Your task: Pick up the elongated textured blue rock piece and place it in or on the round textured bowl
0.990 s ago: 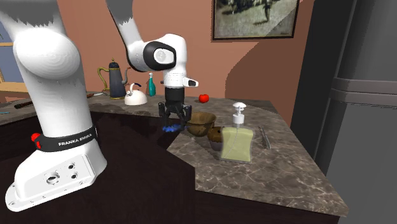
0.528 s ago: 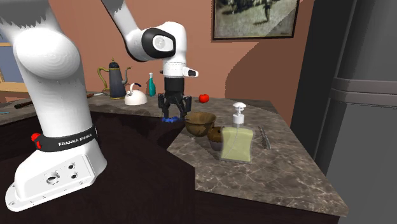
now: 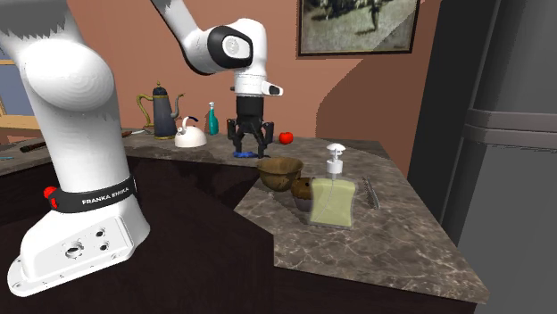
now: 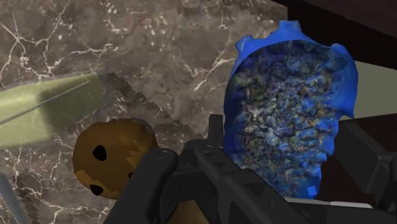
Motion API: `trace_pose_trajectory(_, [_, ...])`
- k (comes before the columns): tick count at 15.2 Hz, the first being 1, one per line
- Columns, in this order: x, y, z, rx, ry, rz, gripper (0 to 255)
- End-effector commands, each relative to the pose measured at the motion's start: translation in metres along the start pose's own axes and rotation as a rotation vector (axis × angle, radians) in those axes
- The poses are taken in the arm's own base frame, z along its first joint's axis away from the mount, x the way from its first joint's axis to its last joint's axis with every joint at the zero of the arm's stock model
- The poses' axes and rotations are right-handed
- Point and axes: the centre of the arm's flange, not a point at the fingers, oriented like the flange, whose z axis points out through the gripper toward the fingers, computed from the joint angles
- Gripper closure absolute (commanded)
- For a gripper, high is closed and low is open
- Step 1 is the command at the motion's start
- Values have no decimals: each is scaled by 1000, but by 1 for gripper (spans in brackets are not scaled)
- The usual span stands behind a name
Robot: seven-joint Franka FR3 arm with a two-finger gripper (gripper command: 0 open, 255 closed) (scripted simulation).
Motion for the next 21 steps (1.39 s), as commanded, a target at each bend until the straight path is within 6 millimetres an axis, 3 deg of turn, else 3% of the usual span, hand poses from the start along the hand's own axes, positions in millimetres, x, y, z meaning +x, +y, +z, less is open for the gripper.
trace_pose_trajectory(1, [25,2,-3,1,0,0,255])
trace_pose_trajectory(11, [156,12,-23,1,0,0,255])
trace_pose_trajectory(21, [160,13,30,1,0,0,255])
